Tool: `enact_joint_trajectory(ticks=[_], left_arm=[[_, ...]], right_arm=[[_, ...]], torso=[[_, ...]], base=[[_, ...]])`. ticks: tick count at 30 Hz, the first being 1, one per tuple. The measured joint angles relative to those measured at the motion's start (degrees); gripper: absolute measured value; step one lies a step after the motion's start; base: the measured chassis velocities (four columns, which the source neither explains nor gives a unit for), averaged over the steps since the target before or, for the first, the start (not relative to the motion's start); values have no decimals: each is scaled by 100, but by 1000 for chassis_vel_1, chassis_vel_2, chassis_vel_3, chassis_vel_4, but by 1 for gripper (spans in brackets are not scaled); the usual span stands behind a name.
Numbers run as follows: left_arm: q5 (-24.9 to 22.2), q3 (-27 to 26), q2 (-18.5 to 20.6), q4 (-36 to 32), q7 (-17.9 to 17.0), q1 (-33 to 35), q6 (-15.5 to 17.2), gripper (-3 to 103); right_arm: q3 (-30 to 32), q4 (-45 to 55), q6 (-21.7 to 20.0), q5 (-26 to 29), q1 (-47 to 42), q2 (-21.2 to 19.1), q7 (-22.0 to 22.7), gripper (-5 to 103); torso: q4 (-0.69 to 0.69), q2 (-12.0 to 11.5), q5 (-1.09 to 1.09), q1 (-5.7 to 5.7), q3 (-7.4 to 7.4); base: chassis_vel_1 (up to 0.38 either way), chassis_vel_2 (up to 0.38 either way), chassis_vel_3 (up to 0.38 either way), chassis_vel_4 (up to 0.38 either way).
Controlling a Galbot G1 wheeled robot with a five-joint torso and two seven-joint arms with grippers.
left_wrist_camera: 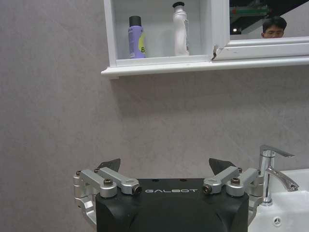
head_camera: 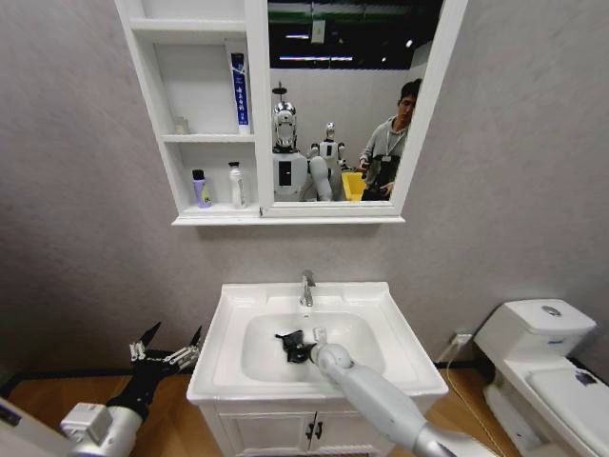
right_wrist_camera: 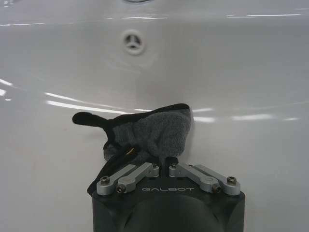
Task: Move facial cleanser and shampoo from washbasin to cabinet, then wipe washbasin with towel.
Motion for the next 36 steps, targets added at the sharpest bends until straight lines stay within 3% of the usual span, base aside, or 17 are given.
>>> enact_joint_trajectory(ticks=[4,8,12,13,18,24,26,29,33,36], left_arm=[[0,0,0,0,0,0,0,100],[0,0,0,0,0,0,0,100],[0,0,0,0,0,0,0,100],[0,0,0,0,0,0,0,100],[0,0,0,0,0,0,0,100],[0,0,0,0,0,0,0,100],[0,0,0,0,0,0,0,100],[0,0,0,0,0,0,0,100],[0,0,0,0,0,0,0,100],[0,0,0,0,0,0,0,100]], right_arm=[[146,81,0,-86,-100,-317,-37,4],[192,111,25,-97,-138,-327,-139,4],[13,201,222,93,-144,51,-510,4],[-44,211,335,130,-135,362,-570,4],[-54,41,364,58,-91,744,-464,4],[227,-41,404,-426,-174,431,-312,4],[385,-32,408,-827,-271,-30,-267,4],[452,94,305,-885,-352,-313,-244,4],[460,47,298,-896,-343,-263,-288,4],[143,-140,440,-435,-117,266,-498,4]], torso=[[0,2,-4,-1,-1],[-1,1,-5,-1,-1],[0,-1,0,0,2],[4,-1,-1,0,2],[7,-1,-2,0,2],[1,0,-1,0,1],[-1,0,-2,0,1],[-1,0,-4,-1,-1],[-2,1,-6,-1,-1],[3,0,2,0,2]], base=[[0,0,0,0],[0,0,0,0],[0,0,0,0],[0,0,0,0],[0,0,0,0],[0,0,0,0],[0,0,0,0],[0,0,0,0],[0,0,0,0],[0,0,0,0]])
